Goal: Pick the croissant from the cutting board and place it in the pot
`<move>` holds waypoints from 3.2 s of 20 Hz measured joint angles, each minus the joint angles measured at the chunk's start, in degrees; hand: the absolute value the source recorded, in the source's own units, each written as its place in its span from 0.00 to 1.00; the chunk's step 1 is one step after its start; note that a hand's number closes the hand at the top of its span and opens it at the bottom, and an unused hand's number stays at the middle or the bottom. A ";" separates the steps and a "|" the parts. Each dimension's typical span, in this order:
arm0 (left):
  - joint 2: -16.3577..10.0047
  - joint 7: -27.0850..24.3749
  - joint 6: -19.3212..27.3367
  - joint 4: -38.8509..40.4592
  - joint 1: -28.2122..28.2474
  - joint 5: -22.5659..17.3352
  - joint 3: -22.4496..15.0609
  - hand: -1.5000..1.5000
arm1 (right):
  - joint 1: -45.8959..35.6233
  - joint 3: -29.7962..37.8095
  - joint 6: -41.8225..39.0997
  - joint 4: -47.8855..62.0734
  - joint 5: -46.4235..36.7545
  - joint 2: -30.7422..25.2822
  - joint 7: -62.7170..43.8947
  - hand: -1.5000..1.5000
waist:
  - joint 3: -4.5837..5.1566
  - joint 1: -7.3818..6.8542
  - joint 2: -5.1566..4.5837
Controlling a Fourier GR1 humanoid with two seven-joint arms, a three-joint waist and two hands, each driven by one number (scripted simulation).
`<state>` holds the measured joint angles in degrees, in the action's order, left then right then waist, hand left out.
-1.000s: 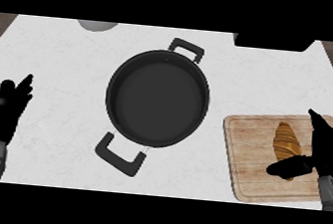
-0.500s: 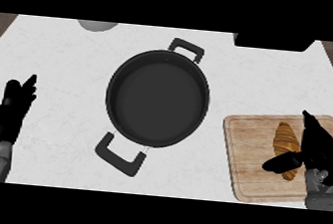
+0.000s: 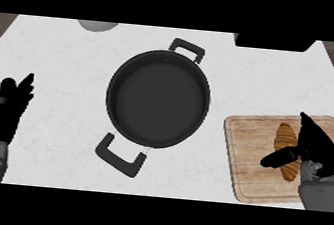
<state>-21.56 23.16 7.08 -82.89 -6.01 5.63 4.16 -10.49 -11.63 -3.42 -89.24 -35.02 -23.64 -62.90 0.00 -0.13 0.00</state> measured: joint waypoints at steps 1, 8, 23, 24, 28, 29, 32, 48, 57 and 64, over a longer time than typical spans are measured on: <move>0.56 0.17 0.24 -0.15 0.14 0.49 -0.31 0.50 | -0.32 0.27 -0.07 1.14 -0.44 0.65 0.33 0.00 | 0.01 -0.02 0.01; 1.04 -1.69 -1.35 1.57 -0.12 1.21 1.54 0.50 | 0.22 4.57 -0.48 5.55 -1.35 2.58 3.87 0.00 | 0.02 0.09 0.00; 3.51 -0.18 -3.16 -0.72 0.20 3.82 3.79 0.50 | 0.71 8.25 0.91 10.36 -7.70 5.89 10.91 1.00 | 0.30 0.04 0.29; 3.28 -0.53 -3.45 -0.69 0.37 3.81 4.13 0.50 | 1.11 7.78 1.15 9.78 -8.67 5.83 11.20 1.00 | 0.32 0.05 0.31; 4.09 -0.78 -3.40 -0.83 0.75 4.51 4.08 0.50 | 0.25 6.74 0.75 9.07 -12.24 5.39 10.89 1.00 | 0.23 0.05 0.27; 4.30 -1.15 -3.38 -0.29 0.55 4.70 4.15 0.50 | -0.04 6.77 0.98 9.61 -13.05 5.30 11.38 1.00 | 0.22 0.04 0.25; 4.77 -1.41 -3.26 1.24 -0.64 5.20 4.33 0.50 | 0.58 5.87 2.04 8.43 -16.03 5.68 11.45 1.00 | 0.20 0.14 0.23; 4.48 -0.50 -4.30 -2.12 2.17 4.75 5.59 0.50 | 18.51 -4.92 -1.28 -30.11 -23.62 -3.26 19.38 1.00 | 0.03 1.40 0.49; 4.12 -1.02 -4.64 0.28 0.27 4.86 6.01 0.50 | 10.70 -6.97 2.41 -45.48 -26.76 -1.59 19.81 1.00 | 0.10 0.90 0.35; 4.60 -0.44 -4.92 0.02 -0.75 5.01 5.49 0.50 | -7.44 -10.09 -9.00 -45.88 -27.40 2.03 11.61 1.00 | 0.19 0.05 0.30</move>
<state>-16.95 22.73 2.16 -82.87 -6.76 10.64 9.65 -17.93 -21.72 -12.42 -135.12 -62.42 -21.61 -51.28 0.19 -0.07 0.30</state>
